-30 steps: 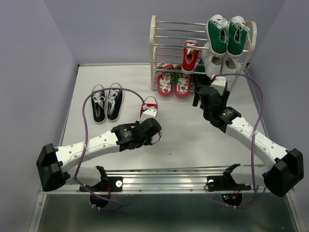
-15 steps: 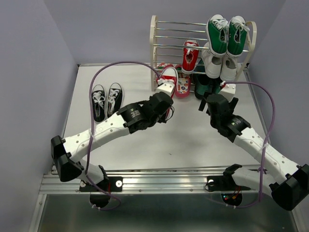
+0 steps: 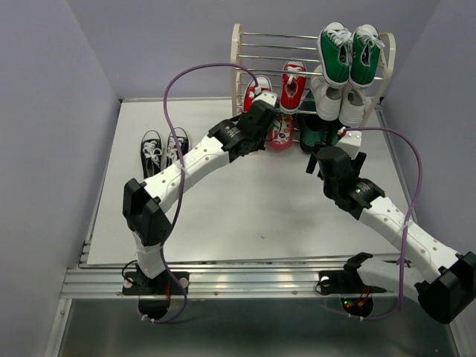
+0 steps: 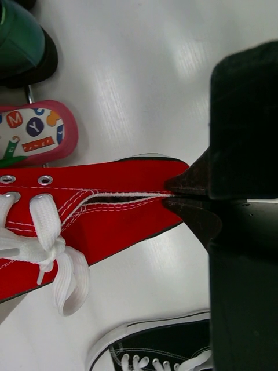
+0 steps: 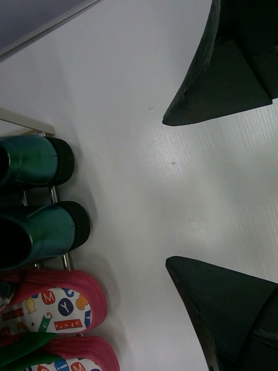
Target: Place and organize the shoes onto the shoe shelf
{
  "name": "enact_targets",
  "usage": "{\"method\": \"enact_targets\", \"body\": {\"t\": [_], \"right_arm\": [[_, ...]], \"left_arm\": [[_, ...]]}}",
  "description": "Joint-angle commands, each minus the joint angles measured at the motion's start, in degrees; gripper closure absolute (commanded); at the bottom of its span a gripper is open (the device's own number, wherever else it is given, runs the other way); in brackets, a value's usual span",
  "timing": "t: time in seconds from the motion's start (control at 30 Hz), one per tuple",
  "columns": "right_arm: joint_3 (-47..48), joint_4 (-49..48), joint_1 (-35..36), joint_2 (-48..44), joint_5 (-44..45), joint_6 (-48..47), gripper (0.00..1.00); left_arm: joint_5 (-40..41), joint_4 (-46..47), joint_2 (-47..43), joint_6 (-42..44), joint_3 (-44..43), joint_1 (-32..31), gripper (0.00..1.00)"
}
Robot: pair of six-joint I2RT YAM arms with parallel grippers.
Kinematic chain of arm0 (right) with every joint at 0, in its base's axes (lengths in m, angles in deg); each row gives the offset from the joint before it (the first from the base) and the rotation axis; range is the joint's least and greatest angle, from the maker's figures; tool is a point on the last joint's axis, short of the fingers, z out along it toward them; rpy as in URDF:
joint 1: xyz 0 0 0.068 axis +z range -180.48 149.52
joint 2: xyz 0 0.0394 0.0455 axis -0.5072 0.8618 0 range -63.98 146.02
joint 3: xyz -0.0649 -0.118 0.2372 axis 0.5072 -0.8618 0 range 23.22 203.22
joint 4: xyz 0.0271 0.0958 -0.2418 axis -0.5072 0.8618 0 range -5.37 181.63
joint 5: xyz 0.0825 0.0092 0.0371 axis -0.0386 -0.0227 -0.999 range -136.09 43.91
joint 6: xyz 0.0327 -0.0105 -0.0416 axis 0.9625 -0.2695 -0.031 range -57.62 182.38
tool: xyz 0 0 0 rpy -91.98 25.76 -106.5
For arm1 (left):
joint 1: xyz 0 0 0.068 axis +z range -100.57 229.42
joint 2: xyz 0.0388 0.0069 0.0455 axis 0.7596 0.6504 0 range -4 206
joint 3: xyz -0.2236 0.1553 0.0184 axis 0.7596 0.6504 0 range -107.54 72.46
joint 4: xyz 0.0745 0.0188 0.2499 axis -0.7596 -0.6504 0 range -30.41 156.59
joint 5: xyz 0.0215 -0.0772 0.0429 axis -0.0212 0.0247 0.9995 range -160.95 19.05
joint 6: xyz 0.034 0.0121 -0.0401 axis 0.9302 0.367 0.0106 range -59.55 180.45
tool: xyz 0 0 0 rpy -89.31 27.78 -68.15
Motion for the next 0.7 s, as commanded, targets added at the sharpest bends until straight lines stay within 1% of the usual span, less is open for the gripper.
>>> {"method": "enact_targets", "body": {"t": [0.0,0.03,0.13,0.17,0.23,0.4,0.47,0.67], "right_arm": [[-0.59,-0.68,-0.15,-1.32,0.58,0.23,0.00],[-0.60,-0.68,-0.15,-1.32,0.49,0.23,0.00],[-0.60,-0.76,-0.15,-1.06,0.93,0.14,0.00],[-0.68,-0.68,-0.15,-1.14,0.93,0.14,0.00],[-0.77,-0.68,-0.15,-1.06,0.84,0.23,0.00],[-0.77,-0.76,-0.15,-1.14,1.28,0.14,0.00],[-0.86,-0.68,-0.15,-1.32,1.20,0.23,0.00],[-0.77,-0.68,-0.15,-1.41,1.46,0.23,0.00]], "left_arm": [[2.66,3.51,2.61,5.20,-11.57,1.73,1.00],[2.75,3.05,3.60,5.91,-14.98,1.90,1.00],[1.52,1.48,7.73,8.19,-19.92,3.31,1.00],[1.43,0.95,8.78,8.37,-23.25,3.75,1.00],[1.17,0.06,11.15,9.42,-26.77,4.80,1.00],[-1.12,0.68,14.59,11.36,-31.53,6.91,1.00],[-0.51,1.81,14.77,12.76,-31.63,7.26,1.00],[-3.84,6.21,16.26,16.46,-32.15,7.79,1.00]]}}
